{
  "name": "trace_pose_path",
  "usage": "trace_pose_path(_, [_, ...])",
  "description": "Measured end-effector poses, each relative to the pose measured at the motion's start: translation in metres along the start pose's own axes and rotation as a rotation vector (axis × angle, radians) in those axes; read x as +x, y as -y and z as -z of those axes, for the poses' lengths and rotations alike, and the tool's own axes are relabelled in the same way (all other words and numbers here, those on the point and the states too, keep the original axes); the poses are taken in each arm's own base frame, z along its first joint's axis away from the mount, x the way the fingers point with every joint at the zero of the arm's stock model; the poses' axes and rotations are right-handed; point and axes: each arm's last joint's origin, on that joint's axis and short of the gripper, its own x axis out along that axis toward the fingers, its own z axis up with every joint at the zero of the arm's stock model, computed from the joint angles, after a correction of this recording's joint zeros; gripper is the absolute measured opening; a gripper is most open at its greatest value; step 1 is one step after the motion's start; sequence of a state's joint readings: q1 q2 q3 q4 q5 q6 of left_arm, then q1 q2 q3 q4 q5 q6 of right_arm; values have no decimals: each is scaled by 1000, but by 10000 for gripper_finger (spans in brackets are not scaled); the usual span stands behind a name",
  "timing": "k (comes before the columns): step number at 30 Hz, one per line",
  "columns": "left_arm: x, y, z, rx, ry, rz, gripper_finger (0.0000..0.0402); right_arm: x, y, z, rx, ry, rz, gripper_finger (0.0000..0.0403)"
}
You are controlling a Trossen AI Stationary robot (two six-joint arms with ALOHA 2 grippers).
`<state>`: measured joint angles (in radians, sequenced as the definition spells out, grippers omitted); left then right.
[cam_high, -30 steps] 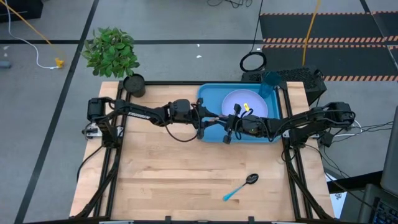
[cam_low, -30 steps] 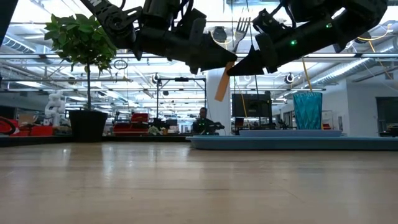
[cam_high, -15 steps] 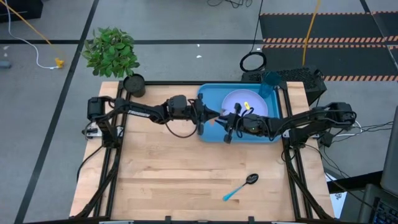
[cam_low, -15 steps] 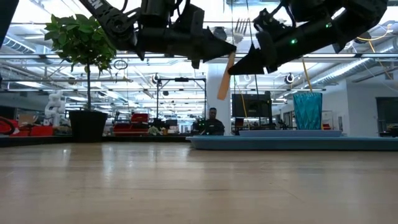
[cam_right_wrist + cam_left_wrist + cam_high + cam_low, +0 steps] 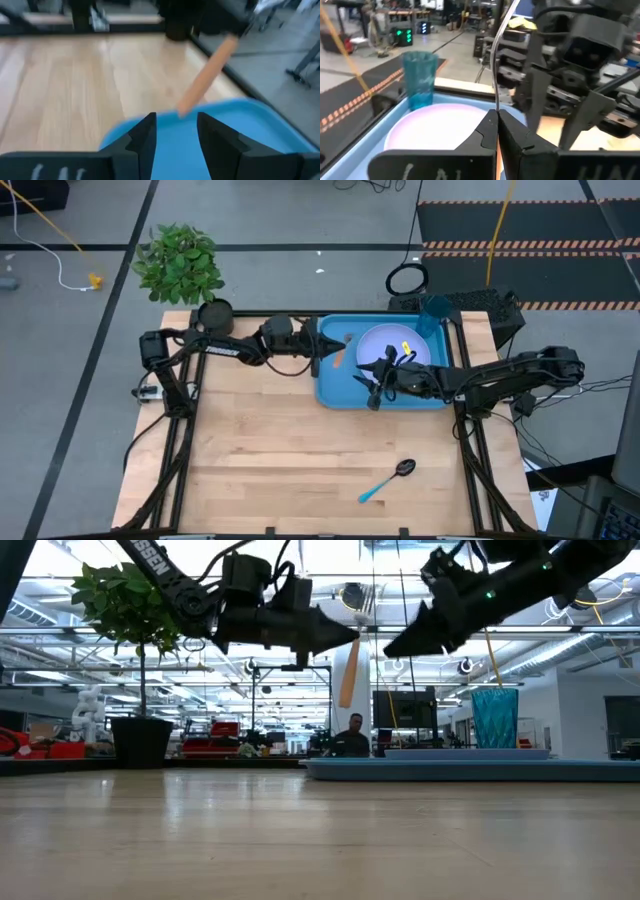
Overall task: Pick and place plate/cup/fork/spoon on tray
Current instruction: Put the brown fork on the blue tray to the left of the purple plate
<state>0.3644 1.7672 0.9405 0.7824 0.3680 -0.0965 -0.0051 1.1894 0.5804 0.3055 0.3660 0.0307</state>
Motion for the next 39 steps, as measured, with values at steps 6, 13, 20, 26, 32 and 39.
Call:
trace_pose_path(6, [-10,2,11,-90,50,7,3,0,2,8,-17,-80,7,155])
trace_pose_path(13, [-18,1,14,-219,136,-88,3,9,0,1,77,31,49,188])
trace_pose_path(20, [-18,3,12,-207,152,-42,3,30,-9,10,90,65,28,196])
trace_pose_path(26, [-20,-7,13,-206,179,-16,2,37,-9,14,89,72,102,196])
trace_pose_path(32, [-15,-12,28,-147,208,171,2,39,-2,13,18,63,0,196])
trace_pose_path(39, [-4,-23,36,-77,241,307,2,45,19,14,102,44,-159,196])
